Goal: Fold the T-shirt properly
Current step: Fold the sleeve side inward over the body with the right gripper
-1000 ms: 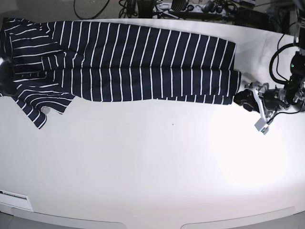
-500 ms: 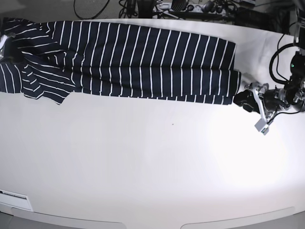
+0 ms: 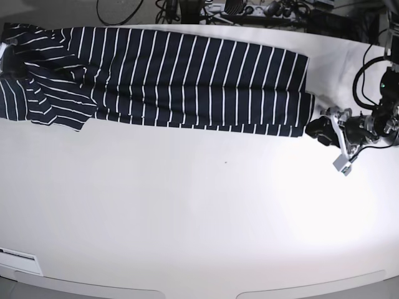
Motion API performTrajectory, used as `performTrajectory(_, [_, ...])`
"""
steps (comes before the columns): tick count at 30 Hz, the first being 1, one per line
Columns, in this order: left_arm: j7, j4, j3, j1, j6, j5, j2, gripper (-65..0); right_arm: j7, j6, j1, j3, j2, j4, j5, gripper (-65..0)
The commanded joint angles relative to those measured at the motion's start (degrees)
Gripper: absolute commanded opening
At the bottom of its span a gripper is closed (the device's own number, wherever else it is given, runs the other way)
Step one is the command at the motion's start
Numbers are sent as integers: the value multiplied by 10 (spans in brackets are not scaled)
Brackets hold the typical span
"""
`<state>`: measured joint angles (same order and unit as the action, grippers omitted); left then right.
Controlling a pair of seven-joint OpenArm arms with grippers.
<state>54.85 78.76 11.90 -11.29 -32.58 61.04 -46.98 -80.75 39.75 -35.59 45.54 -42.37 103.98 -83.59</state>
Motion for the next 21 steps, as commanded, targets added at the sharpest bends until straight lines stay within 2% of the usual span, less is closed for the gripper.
performTrajectory(1, [-9,6,-7,-12,-4,7,-16,-329,8,3,0,14,-15,9,1,-650])
performTrajectory(4, [-9,6,-7,-12,-4,7,-18,-329,8,3,0,18,-12,9,40,-650])
performTrajectory(7, [-9,6,-8,-13,-4,7,-18,-329,56,3,0,18,7,9,104,-650])
performTrajectory(11, [-9,6,-8,-16,-4,7,-17,-329,117,3,0,18,50,9,209,-650])
performTrajectory(13, [-9,6,-8,-19,-4,8,-17,-329,155,-11,0,18,68,9,242,-650])
performTrajectory(16, [-9,6,-8,-23,-4,9,-17,-329,208,-43,0,18,82,9,269,-650])
performTrajectory(21, [-9,6,-8,-24,-4,9,-17,-329,233,-49,0,18,84,9,271,-650])
